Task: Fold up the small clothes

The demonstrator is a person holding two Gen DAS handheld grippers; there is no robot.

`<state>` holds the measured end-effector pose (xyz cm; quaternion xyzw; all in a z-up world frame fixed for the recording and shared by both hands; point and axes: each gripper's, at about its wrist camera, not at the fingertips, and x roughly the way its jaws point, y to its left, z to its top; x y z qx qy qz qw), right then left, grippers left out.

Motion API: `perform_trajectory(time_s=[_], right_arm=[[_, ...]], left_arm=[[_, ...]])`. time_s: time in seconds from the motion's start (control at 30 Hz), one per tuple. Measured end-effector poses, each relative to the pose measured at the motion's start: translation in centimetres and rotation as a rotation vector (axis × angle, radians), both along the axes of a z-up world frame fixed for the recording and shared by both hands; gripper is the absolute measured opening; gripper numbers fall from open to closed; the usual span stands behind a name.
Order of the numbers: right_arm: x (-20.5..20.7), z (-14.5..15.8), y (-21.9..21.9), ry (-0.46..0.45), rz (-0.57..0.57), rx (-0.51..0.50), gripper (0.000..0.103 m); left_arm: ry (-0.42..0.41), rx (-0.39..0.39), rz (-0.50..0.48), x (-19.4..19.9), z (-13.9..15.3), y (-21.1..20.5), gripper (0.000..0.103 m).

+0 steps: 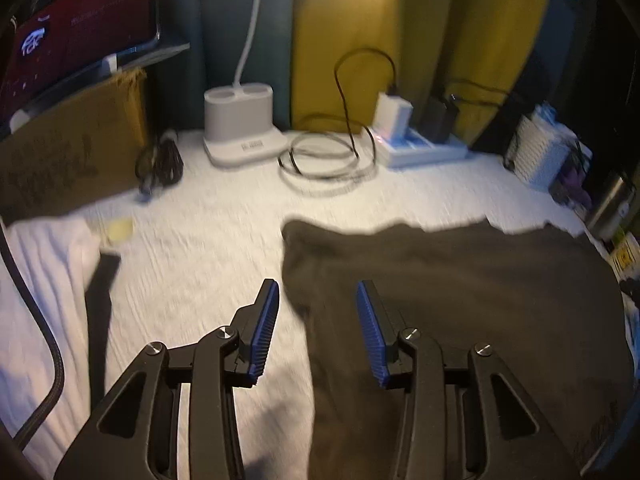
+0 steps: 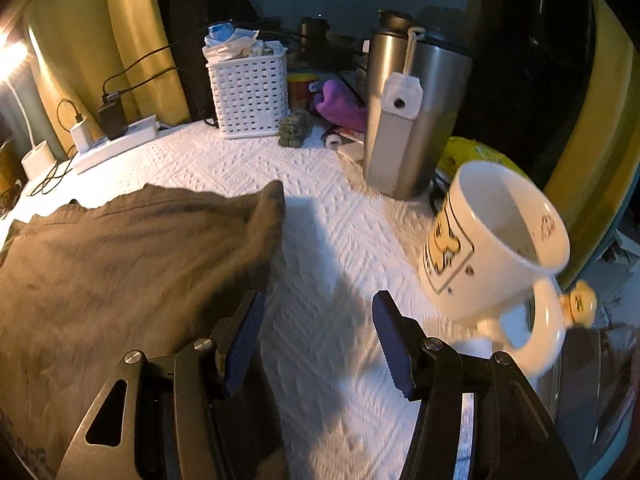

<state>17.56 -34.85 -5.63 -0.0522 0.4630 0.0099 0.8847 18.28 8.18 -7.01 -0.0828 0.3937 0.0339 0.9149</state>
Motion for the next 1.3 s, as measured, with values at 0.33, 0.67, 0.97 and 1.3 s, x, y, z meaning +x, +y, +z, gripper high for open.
perform_trajectory(time_s=[0.33, 0.67, 0.97, 1.3], right_arm=[[-3.9, -1.4, 0.9, 0.057, 0.067, 0.067, 0.059], [-6.7, -1.5, 1.8, 0.045, 0.056, 0.082, 0.059], [-8.8, -1.0, 2.1, 0.03, 0.04, 0.083, 0.059], [-11.3, -1.3, 1.3, 0.019, -0.003, 0.102, 0.059]], left_arm=[[0.059, -0.046, -0.038, -5.9, -1.1, -1.5, 0.054], [0.049, -0.07, -0.12, -9.0, -1.6, -3.0, 0.058], [0.032, -0.046, -0.206, -11.0, -1.3, -4.4, 0.058], [0.039, -0.045, -0.217, -13.4, -2.0, -4.7, 0.064]])
